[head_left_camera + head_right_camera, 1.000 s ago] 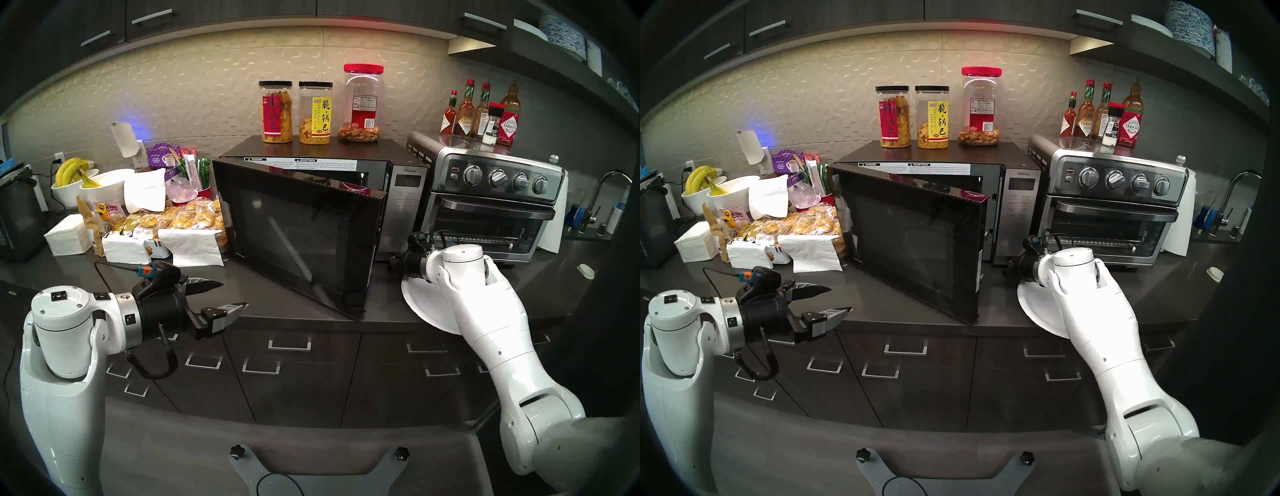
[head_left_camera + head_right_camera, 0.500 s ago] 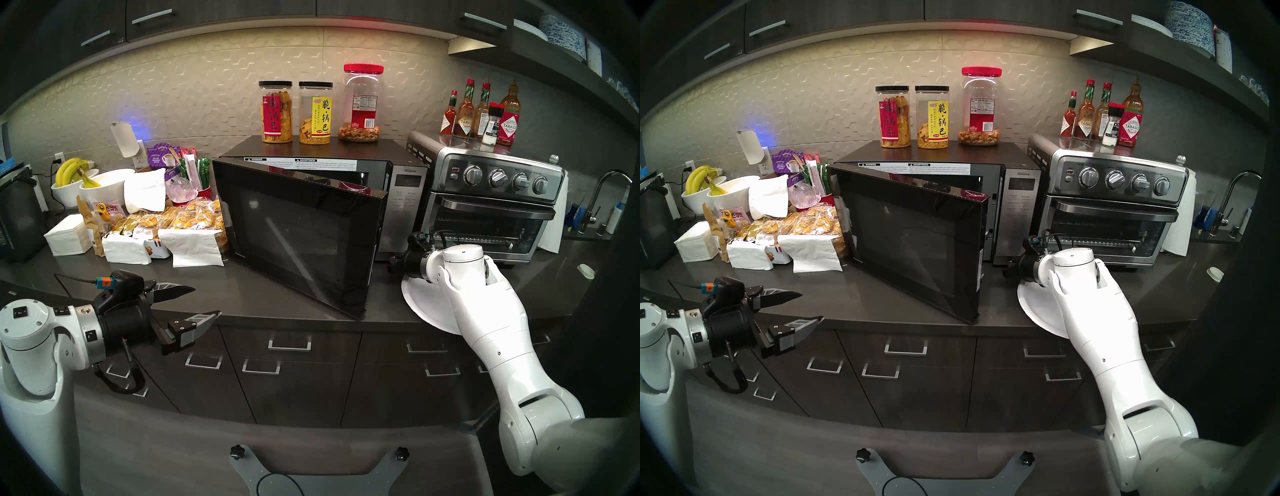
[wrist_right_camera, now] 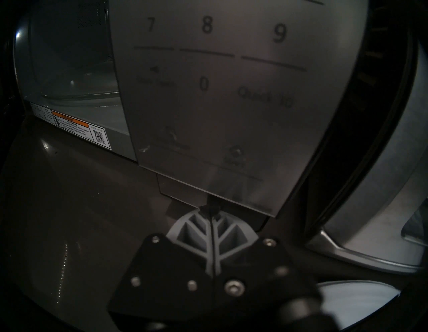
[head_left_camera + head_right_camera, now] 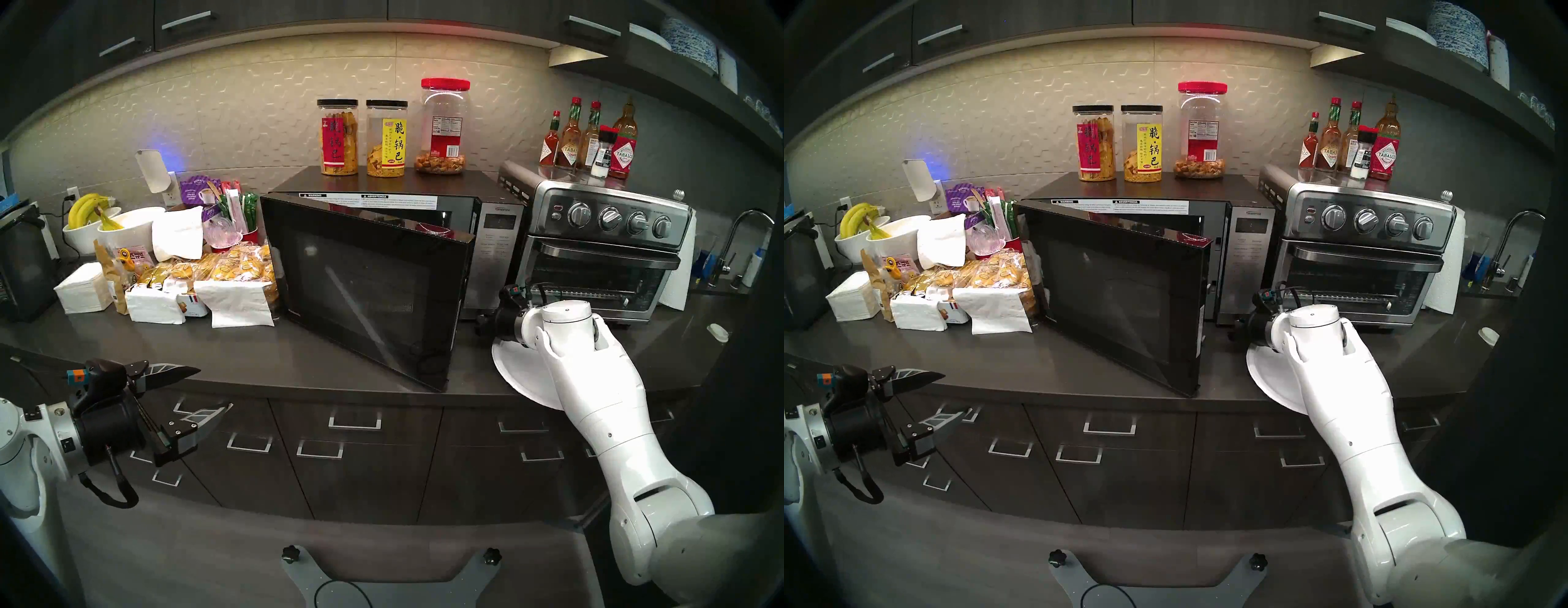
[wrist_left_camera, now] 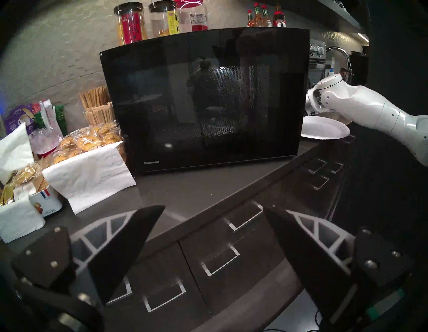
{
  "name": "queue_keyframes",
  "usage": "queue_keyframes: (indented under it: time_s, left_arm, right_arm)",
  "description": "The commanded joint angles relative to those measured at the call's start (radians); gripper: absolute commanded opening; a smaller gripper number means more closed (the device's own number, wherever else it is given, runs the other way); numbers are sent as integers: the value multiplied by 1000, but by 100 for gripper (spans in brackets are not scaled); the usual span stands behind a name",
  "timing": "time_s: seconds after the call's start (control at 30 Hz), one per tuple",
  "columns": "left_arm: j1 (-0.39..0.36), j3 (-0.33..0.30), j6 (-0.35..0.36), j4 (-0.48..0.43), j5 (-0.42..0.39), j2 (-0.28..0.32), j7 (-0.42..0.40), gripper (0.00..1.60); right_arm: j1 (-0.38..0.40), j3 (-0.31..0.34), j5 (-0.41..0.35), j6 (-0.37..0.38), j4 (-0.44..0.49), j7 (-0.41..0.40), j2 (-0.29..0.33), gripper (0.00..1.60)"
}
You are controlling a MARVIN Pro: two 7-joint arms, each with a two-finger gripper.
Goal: Open the microwave, put the plate inside, and close the door
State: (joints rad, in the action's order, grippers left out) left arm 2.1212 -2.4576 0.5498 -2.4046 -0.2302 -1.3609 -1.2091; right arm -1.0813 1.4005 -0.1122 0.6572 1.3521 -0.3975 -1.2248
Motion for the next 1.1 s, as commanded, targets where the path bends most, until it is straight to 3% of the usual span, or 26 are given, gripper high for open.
queue_keyframes:
  time_s: [0.0,0.53,0.57,0.67,0.73,0.77,0.8,0.83,1.07]
  left_arm:
    - [13,-32,-53,-12,-33,-43,-24,160]
    - [-8,-15,-64,3,-19,-50,-27,160]
    - [-9,-15,-64,3,-18,-51,-28,160]
    - [-11,-15,-65,4,-17,-53,-30,160]
    - [-11,-15,-65,4,-16,-53,-30,160]
    - [-12,-15,-65,4,-16,-54,-30,160]
    - [-12,-15,-65,4,-15,-54,-31,160]
    - [-13,-15,-65,4,-15,-55,-31,160]
    - [-15,-15,-65,4,-13,-57,-33,160]
  right_arm:
    - [42,8,-3,-32,32,6,-16,0]
    - [45,11,-3,-20,36,-12,-11,0]
    - [44,12,-4,-18,40,-16,-7,58]
    - [42,16,-4,-18,45,-21,-4,78]
    - [41,19,-4,-16,48,-24,-3,108]
    - [41,20,-4,-15,49,-26,-2,139]
    - [40,21,-4,-13,52,-30,-1,144]
    - [39,22,-5,-12,55,-34,0,160]
    - [24,35,-17,13,94,-68,18,160]
